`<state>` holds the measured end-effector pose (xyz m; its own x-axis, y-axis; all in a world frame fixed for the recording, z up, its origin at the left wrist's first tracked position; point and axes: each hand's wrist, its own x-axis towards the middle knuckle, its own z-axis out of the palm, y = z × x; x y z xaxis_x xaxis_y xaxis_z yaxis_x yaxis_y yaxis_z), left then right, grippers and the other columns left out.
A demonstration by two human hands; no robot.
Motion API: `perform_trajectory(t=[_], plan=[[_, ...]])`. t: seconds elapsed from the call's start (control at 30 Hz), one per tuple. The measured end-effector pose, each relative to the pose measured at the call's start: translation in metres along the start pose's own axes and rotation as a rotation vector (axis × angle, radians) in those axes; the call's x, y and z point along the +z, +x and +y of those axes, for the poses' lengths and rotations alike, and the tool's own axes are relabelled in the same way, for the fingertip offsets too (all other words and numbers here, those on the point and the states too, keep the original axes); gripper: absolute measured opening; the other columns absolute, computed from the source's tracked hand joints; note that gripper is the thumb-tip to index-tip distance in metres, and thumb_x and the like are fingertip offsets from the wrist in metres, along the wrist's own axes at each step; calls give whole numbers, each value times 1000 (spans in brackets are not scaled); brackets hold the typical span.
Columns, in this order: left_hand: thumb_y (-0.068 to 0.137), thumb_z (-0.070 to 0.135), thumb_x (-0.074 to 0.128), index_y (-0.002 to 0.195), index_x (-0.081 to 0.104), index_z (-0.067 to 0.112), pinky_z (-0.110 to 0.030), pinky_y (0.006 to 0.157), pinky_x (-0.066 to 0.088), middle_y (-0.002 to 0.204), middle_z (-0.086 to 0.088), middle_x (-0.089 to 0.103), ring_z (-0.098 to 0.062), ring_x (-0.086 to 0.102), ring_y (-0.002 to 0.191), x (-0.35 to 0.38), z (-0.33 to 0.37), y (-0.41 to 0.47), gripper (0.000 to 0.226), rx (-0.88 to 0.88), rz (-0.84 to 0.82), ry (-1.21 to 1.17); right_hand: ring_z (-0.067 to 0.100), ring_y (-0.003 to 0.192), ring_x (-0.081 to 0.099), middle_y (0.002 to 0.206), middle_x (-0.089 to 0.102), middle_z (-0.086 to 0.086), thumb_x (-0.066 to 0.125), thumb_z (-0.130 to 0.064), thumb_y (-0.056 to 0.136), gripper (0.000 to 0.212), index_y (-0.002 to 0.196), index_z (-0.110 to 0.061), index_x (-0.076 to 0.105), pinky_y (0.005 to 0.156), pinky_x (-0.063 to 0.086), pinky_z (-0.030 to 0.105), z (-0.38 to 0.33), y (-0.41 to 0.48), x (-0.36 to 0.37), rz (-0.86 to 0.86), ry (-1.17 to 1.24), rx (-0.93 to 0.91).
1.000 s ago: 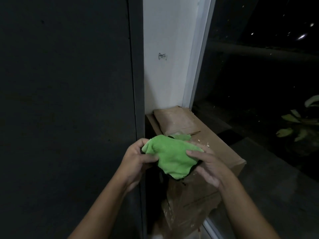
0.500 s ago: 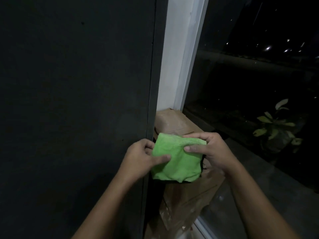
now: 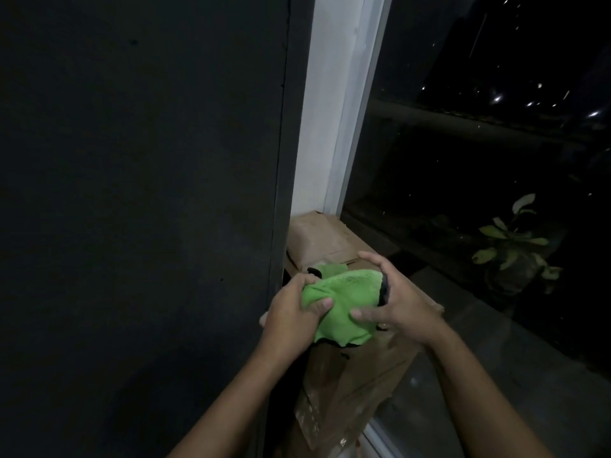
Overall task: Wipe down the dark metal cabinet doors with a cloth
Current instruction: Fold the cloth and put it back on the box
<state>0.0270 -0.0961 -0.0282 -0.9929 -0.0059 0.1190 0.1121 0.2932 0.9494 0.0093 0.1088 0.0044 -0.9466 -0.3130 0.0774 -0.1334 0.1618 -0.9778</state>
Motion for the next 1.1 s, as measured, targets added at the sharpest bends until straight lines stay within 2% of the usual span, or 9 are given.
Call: perform_trajectory(t=[0.17,0.27,0.37,0.5,0.6,0.7,0.83,0.93,1.1], plan=[[77,66,51,105,51,45,-51,85,54,106,4,64,-18,63,97,16,-11,15,36,25,30,15,11,131,43,144,28,-7,98,-36,51,114,137,-58,26,104,48,29,31,14,-18,-30,-362,-15],[95,45,55,121,53,26,-34,95,48,121,-5,48,-14,55,105,31,-10,25,32,-11,44,28,-9,128,29,137,16,-23,96,-49,50,109,135,-55,30,99,33,3,42,26,-26,-106,-528,-46],[98,32,57,116,58,13,-20,85,42,121,-5,45,-3,51,99,45,-10,37,26,-5,108,28,-10,131,21,141,13,-29,89,-62,54,96,134,-52,37,103,23,4,51,39,-35,-166,-626,-87],[96,31,62,96,59,19,-14,61,45,86,4,64,-3,60,76,59,-12,57,13,-51,172,-60,-9,113,56,122,57,-34,84,-38,73,63,124,-51,50,90,47,12,57,57,-50,-157,-391,-52],[89,57,59,94,52,31,-32,76,54,86,11,64,-4,63,81,68,-17,75,28,-112,173,29,5,101,66,113,68,-13,82,-32,80,50,122,-41,57,86,56,31,70,76,-64,-101,-318,-7],[67,78,58,100,49,42,-49,92,51,100,12,67,-18,65,99,71,-24,97,50,-261,118,87,5,89,68,96,73,-12,77,-27,86,29,112,-31,66,74,54,21,82,96,-75,-89,-306,-19],[72,27,83,118,53,43,-26,97,49,120,6,64,-13,60,110,77,-36,118,58,-252,-18,174,14,88,71,91,76,-2,75,-17,87,14,101,-19,72,74,55,26,105,126,-88,26,-268,-30],[75,9,80,132,56,22,-6,78,41,122,3,62,-9,56,106,91,-44,125,63,-190,57,178,14,90,71,94,76,-2,77,-14,85,19,104,-18,74,79,56,29,125,147,-92,32,-307,-48],[81,11,72,135,50,15,-31,91,48,125,-12,63,-30,60,114,115,-62,126,58,-216,143,319,17,96,66,105,72,3,80,-5,80,39,117,-9,70,84,52,28,153,166,-86,57,-430,-9]])
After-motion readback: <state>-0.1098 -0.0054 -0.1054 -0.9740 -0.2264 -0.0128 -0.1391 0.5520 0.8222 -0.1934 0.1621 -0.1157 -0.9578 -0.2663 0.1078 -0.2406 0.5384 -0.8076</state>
